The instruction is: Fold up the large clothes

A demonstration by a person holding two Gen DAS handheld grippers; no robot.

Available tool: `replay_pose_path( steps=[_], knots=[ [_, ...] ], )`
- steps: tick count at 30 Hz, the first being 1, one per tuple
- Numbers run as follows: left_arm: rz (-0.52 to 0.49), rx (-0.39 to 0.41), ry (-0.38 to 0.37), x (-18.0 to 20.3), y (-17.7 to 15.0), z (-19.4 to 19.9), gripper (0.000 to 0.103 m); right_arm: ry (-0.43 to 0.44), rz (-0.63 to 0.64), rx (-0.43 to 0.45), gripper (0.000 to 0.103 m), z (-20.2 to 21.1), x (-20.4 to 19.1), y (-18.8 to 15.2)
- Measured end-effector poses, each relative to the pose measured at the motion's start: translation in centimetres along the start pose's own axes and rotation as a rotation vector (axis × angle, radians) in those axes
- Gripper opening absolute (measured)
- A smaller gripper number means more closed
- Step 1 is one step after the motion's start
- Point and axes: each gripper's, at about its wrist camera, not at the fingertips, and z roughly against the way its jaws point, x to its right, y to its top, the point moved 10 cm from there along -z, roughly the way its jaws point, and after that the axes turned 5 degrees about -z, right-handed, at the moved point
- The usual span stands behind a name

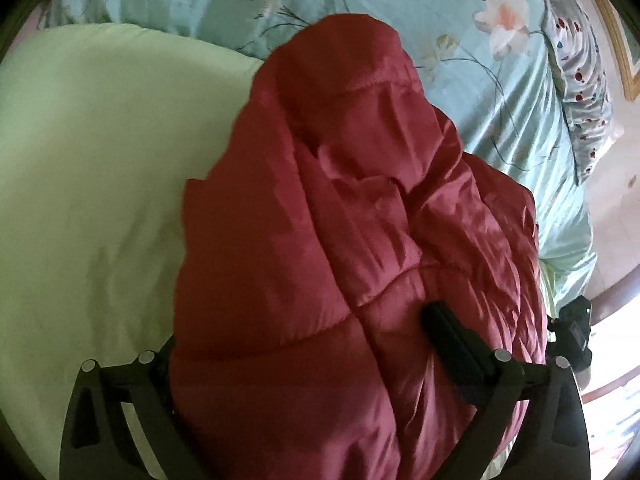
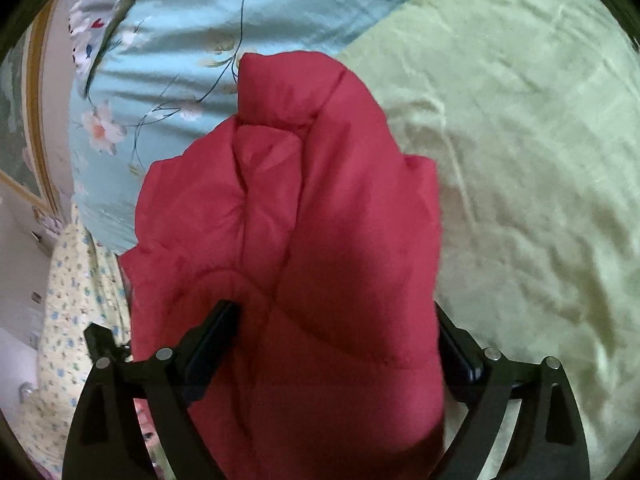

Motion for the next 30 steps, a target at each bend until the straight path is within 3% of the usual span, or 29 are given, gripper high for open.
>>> replay_pose_path(
  steps=[6,9,15,20,30],
  knots=[
    [-0.029,0.036,-0.036,0.8,-0.2,1.2,0.057,0.003,0.014,-0.014,0.054,0.2,-1.0,-0.3],
    [-0.046,0.054,-0.043,1.2,-0.6,3.4,0.048,0.006,0.024,-0.009,0.043,1.4,-2.2,-0.7],
    [-0.091,0.09,-0.056,2.6,-2.8,8.6,0.043,0.021,0.074,-0.002,0.039,4.7,-5.0,-2.6],
    [-0.1,0.084,-0.064,3.1,-6.3,12.2,0.042,0.027,0.119,-0.021,0.038,8.0,-6.6,-6.4],
    [-0.064,0.079,-0.096,2.8,-13.8,19.6,0.042,0.054,0.107,-0.058,0.038,12.2,-5.9,-13.3]
  ],
)
